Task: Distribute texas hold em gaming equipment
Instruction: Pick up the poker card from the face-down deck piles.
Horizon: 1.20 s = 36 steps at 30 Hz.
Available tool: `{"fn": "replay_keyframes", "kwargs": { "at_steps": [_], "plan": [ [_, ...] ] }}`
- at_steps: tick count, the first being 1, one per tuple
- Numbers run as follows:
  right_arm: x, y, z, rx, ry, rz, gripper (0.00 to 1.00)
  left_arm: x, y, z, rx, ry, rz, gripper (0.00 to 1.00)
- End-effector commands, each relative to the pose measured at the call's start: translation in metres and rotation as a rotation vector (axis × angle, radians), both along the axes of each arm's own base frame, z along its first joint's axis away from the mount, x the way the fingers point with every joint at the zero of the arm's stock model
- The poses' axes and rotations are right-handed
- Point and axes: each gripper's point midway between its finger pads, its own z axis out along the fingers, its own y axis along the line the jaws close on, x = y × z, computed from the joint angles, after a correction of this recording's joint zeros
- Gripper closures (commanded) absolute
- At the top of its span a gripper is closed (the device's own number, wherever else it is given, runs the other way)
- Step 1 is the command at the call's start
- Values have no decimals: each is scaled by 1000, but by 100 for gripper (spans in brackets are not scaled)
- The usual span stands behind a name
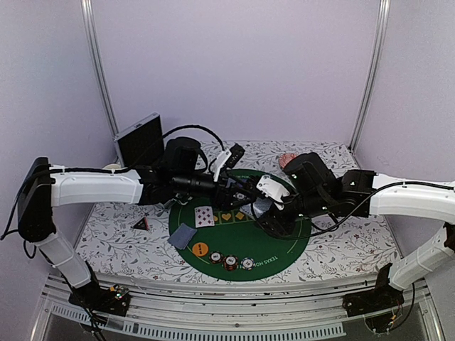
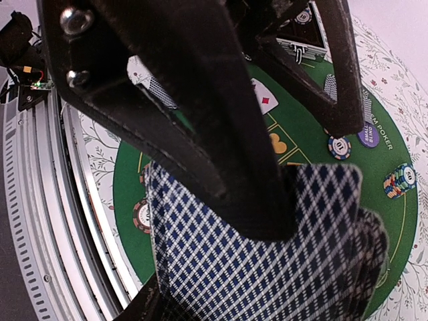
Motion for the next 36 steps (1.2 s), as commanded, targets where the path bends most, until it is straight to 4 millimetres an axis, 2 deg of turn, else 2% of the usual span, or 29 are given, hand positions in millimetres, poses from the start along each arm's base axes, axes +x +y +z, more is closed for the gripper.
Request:
{"fn": "replay_keyframes", "kwargs": {
  "at_steps": [1,10,18,25,28,36],
  "plan": [
    [1,6,22,60,-36,10,56,7,9,3,39,-47,62,38],
    [1,3,21,58,-35,2,56,2,14,12,29,-67,50,42],
    [1,1,22,59,-38,-2,55,-18,13,17,7,-57,-49,68],
    [1,3,23,61,-38,0,55,-31,13,23,-25,-51,-114,86],
    [2,2,23,60,-38,-1,56,-35,13,26,-35,-46,-139,99],
    [2,-1,21,55,-42,-11,55,-43,19,35,-43,-70,-159,100]
  ]
}}
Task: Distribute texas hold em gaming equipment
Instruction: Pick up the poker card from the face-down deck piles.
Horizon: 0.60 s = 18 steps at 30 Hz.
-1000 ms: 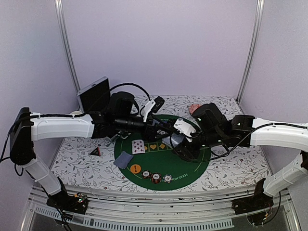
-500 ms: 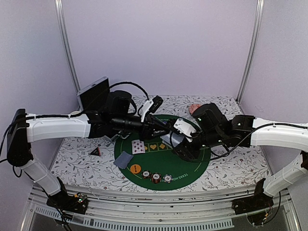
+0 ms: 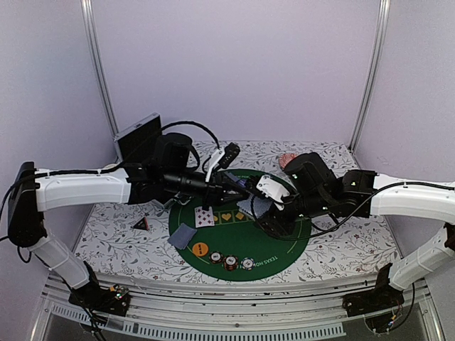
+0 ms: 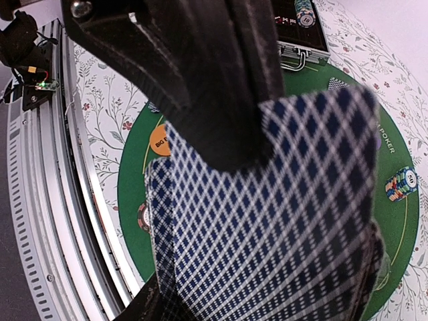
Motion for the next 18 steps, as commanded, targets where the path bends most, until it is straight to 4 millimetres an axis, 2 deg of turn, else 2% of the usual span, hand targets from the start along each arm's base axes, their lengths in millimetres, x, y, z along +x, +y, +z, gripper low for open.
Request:
{"fn": "replay_keyframes", "kwargs": {
  "at_steps": [1,9,13,18],
  "plan": [
    [2,-1,19,50,-40,-11,55,-13,10,15,-23,-39,-32,100],
    [3,-3,16,44,-37,-23,56,-18,27,38,-68,-96,-12,100],
    [4,-5,15,44,-34,-36,56,-12,41,44,-68,-115,24,100],
    [7,-9,12,41,-25,-58,56,6,70,56,-98,-133,123,100]
  ]
}}
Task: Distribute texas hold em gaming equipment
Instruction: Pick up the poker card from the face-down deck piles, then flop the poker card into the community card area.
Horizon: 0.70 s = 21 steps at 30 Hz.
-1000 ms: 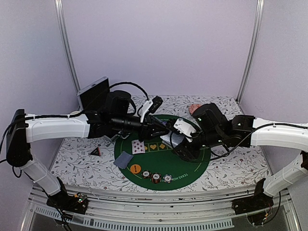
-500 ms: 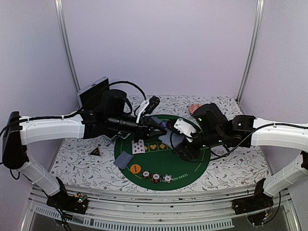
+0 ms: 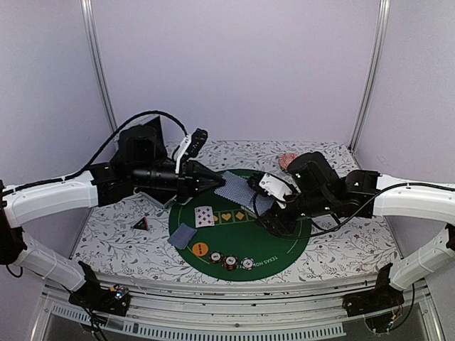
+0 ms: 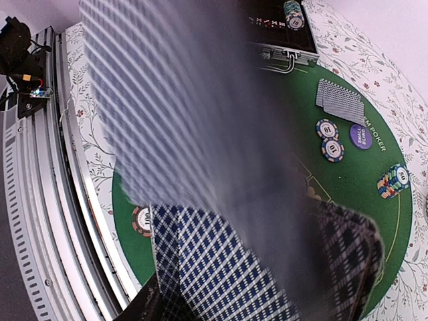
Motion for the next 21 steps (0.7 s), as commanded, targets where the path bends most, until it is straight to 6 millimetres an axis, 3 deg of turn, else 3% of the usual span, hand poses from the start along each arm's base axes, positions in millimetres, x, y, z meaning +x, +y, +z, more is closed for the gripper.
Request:
{"fn": "replay_keyframes", "kwargs": {
  "at_steps": [1,3,6,10,17,21],
  "plan": [
    [5,-6,5,23,-8,-38,56,18,31,14,-36,-30,103,100],
    [7,-7,5,24,-6,-45,56,26,42,19,-46,-59,163,100],
    [7,-7,7,28,-7,-46,56,55,63,13,5,-174,359,100],
    [6,-6,11,40,-9,-38,56,93,82,-34,180,-284,550,100],
    [6,-6,15,44,-19,-33,56,124,65,-109,390,-463,625,100],
    [5,-7,17,45,-19,-34,56,142,52,-127,436,-540,678,100]
  ]
}}
